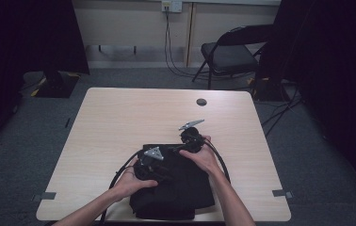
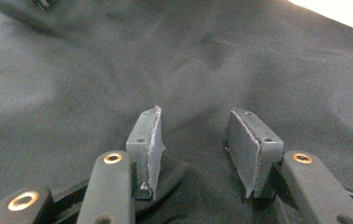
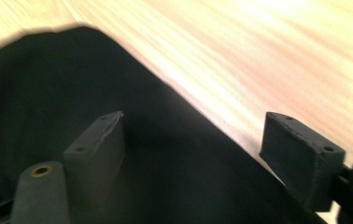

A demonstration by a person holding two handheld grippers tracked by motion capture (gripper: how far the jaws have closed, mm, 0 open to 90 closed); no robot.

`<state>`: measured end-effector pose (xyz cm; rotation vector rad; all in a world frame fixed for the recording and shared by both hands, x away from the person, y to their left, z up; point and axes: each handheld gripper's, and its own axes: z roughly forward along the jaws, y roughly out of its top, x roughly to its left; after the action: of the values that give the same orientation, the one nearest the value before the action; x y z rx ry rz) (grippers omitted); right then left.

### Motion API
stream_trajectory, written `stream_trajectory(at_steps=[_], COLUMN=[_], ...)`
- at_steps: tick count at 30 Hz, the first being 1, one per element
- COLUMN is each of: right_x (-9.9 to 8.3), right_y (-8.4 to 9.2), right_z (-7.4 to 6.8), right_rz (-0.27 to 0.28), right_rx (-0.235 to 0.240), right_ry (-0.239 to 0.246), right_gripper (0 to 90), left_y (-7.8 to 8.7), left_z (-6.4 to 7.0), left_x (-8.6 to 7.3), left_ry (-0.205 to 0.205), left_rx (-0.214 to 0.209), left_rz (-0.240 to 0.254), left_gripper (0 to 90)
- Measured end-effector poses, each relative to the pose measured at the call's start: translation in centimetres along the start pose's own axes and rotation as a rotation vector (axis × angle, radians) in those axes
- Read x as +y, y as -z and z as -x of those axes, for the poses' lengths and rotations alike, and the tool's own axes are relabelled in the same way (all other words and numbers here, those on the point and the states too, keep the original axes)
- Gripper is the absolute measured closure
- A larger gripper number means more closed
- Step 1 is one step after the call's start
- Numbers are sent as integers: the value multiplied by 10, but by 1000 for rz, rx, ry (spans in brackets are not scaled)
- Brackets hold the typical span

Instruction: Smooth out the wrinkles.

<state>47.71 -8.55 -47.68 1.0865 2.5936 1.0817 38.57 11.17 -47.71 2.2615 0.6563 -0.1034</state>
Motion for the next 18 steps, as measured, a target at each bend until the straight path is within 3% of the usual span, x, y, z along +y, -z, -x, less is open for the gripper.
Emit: stream_trajectory(at_steps=[6,8,12,16,18], right_x=[-6,-7,-10,-11,-13], right_y=[-8,-6,-2,1,2], right_z=[3,-1,-7,-5,-5], right_rz=[-24,-37,-53,-69,-61], right_rx=[24,48,94,175,193], right_ry=[-8,15,32,10,14], right_gripper=[184,215,344,575,664], left_y=[-3,-3,-3,-4,-4], left_z=[-2,-1,-1,1,0], left_x=[-4,-4,-5,-5,-5], left_ry=[3,2,0,-17,-19], left_rx=[-7,-3,-1,14,17], left_rz=[13,18,18,17,19], left_gripper=[546,547,552,557,563])
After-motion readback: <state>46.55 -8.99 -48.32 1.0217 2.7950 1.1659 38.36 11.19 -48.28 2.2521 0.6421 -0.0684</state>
